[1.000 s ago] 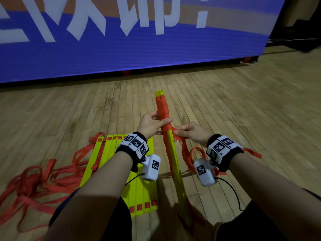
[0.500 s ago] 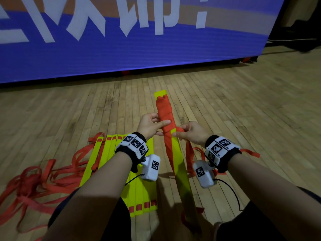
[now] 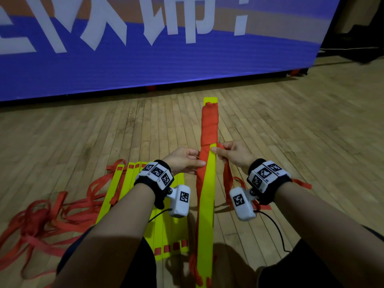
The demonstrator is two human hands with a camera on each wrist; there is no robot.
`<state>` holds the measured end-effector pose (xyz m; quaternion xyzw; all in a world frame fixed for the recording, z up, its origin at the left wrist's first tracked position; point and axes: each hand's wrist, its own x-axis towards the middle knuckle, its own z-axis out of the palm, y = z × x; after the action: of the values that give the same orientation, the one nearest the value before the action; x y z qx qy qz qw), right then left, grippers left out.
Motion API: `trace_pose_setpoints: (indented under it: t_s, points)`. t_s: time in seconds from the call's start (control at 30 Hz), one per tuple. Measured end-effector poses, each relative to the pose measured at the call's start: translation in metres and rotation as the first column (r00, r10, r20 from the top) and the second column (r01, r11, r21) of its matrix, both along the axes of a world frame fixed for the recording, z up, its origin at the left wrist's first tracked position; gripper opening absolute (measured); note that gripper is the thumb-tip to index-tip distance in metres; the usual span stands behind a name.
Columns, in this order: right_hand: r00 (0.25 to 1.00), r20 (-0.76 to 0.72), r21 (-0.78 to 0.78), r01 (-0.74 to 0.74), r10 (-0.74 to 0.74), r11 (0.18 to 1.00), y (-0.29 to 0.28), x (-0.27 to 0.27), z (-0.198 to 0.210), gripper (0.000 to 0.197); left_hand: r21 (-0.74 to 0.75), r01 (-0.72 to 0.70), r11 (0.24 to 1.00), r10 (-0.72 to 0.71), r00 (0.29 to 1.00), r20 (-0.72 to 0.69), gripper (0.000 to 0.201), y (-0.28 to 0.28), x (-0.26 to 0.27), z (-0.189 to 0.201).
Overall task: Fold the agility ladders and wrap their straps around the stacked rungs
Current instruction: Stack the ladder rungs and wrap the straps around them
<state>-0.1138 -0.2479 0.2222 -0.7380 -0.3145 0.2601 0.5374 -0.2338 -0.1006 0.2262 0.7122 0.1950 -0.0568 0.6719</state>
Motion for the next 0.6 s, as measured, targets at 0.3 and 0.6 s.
trace_pose_setpoints:
  t_s: [0.3, 0.6]
  points:
    - [0.993, 0.113, -0.022, 0.045, -0.042, 0.999, 0.001, -0.006, 0.005, 0.029, 0.188, -0.071, 0.98, 0.071, 0.997, 0.008, 0.012, -0.003, 0.003, -0.004]
    - [0.967, 0.176, -0.163, 0.213, -0.184, 0.963, 0.007, -0.006, 0.0, 0.041, 0.272, -0.117, 0.955, 0.111, 0.993, 0.037, 0.012, -0.014, 0.008, -0.003]
